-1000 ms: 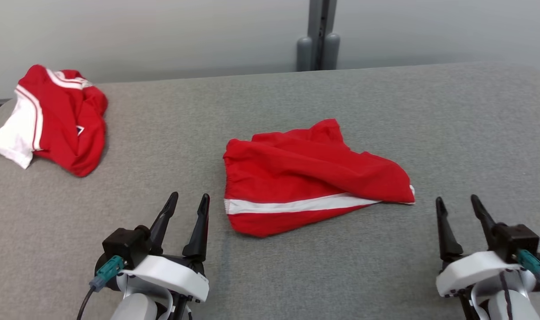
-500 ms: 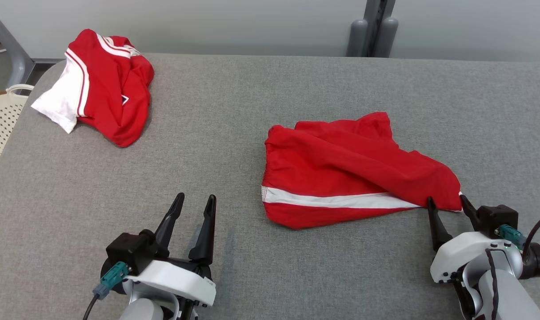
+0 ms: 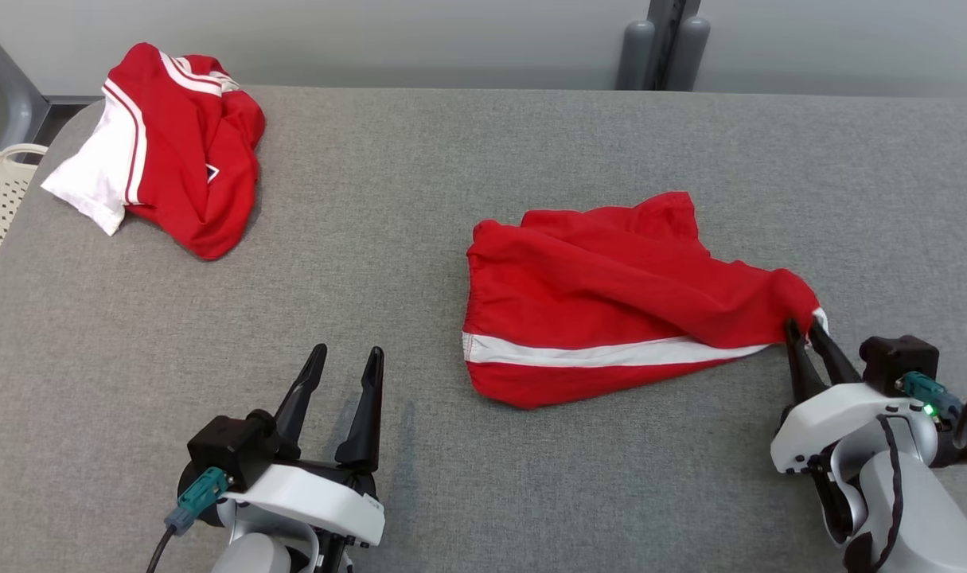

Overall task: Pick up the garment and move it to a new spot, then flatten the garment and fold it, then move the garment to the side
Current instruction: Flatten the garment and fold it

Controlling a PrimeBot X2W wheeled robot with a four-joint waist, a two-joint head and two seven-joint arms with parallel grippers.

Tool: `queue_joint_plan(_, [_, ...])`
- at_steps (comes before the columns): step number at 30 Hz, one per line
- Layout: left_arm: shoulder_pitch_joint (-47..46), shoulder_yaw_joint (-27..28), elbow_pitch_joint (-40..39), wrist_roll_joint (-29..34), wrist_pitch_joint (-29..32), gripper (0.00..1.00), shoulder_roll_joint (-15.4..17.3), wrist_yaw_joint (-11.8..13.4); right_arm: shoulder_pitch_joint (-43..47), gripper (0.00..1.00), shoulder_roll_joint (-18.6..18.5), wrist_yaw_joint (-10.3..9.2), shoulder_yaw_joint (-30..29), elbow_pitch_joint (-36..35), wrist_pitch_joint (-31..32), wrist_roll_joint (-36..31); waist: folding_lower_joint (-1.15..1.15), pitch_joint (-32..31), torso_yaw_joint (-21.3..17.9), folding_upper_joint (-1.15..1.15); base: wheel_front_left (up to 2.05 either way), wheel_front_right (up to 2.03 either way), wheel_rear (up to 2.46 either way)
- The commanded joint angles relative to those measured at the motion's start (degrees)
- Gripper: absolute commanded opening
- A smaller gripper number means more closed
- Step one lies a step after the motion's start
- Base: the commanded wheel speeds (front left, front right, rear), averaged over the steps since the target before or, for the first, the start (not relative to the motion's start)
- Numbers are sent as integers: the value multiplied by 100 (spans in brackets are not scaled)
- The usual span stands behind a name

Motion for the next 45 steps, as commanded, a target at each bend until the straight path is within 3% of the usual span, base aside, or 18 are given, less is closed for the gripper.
queue_joint_plan(1, [-45, 14, 4, 0, -1, 100, 19, 10, 51, 30, -39, 11, -15, -85, -31, 44, 0, -9, -17, 0, 0, 0, 0])
queue_joint_plan(3, [-30, 12, 12, -22, -1, 100, 19, 11, 123, 32, -25, 12, 3, -223, -30, 53, 0, -28, -41, 0, 0, 0, 0])
queue_joint_plan(6, [-25, -5, 16, -49, -1, 100, 19, 16, 180, 22, -4, 12, 9, -414, -31, 73, 0, -51, -69, 0, 0, 0, 0])
queue_joint_plan(7, [-23, -9, 16, -55, -1, 100, 19, 18, 209, 0, 11, 12, 17, -435, -31, 109, 0, -59, -79, 0, 0, 0, 0])
queue_joint_plan(11, [-19, -29, 26, -82, -1, 100, 20, 32, 207, 0, -4, 12, 18, -388, -31, 171, 0, -77, -107, 0, 0, 0, 0])
queue_joint_plan(12, [-27, -40, 33, -91, -1, 100, 20, 29, 198, 8, -24, 11, 16, -346, -31, 140, 0, -76, -104, 0, 0, 0, 0])
queue_joint_plan(13, [-40, -50, 37, -102, -1, 100, 20, 25, 184, 23, -22, 12, 8, -299, -31, 121, 0, -74, -98, 0, 0, 0, 0])
queue_joint_plan(14, [-53, -59, 37, -107, -1, 100, 20, 21, 167, 28, -21, 12, 16, -250, -31, 109, 0, -69, -91, 0, 0, 0, 0])
queue_joint_plan(15, [-63, -62, 38, -109, -1, 100, 20, 18, 139, 26, -34, 12, 35, -199, -31, 92, 0, -64, -82, 0, 0, 0, 0])
queue_joint_plan(18, [-81, -62, 49, -91, -1, 100, 20, 5, 79, 0, -77, 12, 50, -93, -31, 73, 0, -55, -46, 0, 0, 0, 0])
queue_joint_plan(28, [-57, -45, 56, -102, -1, 100, 19, -7, -182, 0, -55, 12, 156, -361, -31, 360, 0, -76, 17, 0, 0, 0, 0])
queue_joint_plan(33, [-128, -105, -4, -109, -1, 100, 19, -14, -557, 0, -217, 12, 75, -266, -31, 504, 0, -6, 104, 0, 0, 0, 0])
queue_joint_plan(45, [-252, -281, -114, -174, -1, 100, 18, -24, -1607, 0, -791, 11, -516, 1198, -31, 370, 0, 311, 561, 0, 0, 0, 0])
